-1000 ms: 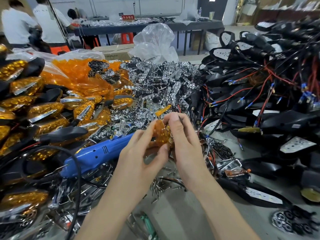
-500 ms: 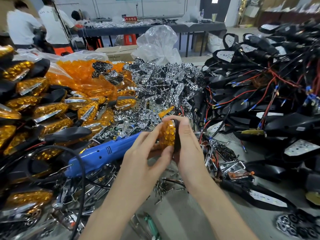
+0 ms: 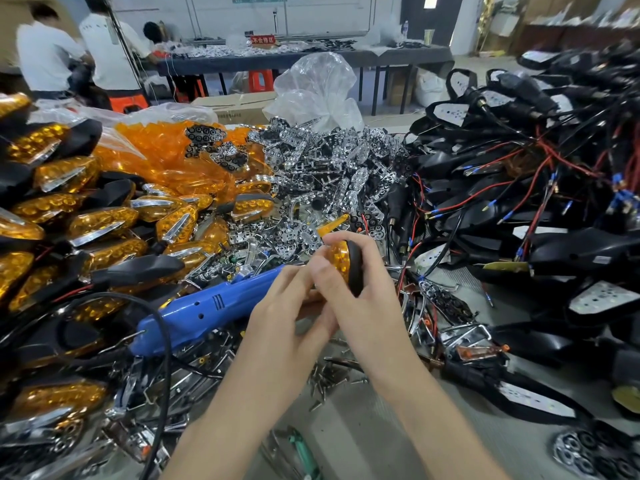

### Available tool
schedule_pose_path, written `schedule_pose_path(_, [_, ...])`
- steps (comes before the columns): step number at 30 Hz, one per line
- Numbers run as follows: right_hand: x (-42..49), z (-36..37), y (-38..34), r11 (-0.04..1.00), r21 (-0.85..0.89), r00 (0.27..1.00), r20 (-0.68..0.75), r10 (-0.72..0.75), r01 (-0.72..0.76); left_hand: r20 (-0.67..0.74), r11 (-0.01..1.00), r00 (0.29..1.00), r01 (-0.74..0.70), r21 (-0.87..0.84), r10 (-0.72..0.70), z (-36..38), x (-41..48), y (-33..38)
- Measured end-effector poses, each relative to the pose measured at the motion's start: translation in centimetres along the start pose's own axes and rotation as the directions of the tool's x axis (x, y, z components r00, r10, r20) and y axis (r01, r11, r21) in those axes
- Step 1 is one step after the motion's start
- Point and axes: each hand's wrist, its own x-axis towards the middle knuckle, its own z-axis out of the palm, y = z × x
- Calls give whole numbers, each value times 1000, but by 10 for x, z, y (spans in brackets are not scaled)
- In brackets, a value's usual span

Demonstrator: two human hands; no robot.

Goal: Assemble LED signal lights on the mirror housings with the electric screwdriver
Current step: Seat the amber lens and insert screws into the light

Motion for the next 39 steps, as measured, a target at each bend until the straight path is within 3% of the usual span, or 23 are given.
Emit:
schedule_pose_path(5, [0, 1, 0, 996, -29, 995, -60, -81, 79, -13, 1000, 1000, -26, 8, 26, 3, 0, -1])
schedule_pose_path(10, [2, 1, -3, 986, -128, 991, -56, -118, 110, 48, 946, 997, 78, -313, -66, -3, 3, 5])
schedule_pose_path(17, [-1, 2, -3, 975, -172, 990, 39, -133, 138, 166, 929, 981, 154, -337, -102, -14, 6, 4])
schedule_pose_path(23, [1, 1, 6, 997, -33, 995, 81, -64, 67, -43, 979, 992, 108, -175, -117, -13, 7, 1])
schedule_pose_path(28, [4, 3, 8, 996, 69, 997, 51, -63, 60, -117, 997, 991, 57, -61, -64, -13, 7, -4])
schedule_pose_path(32, [5, 1, 10, 988, 147, 999, 15, -40, 38, -104, 995, 994, 28, -97, -38, -11, 4, -3])
schedule_pose_path(39, [5, 3, 12, 977, 213, 1000, 1, -26, 25, -226, 995, 974, 0, -102, -23, -3, 1, 1])
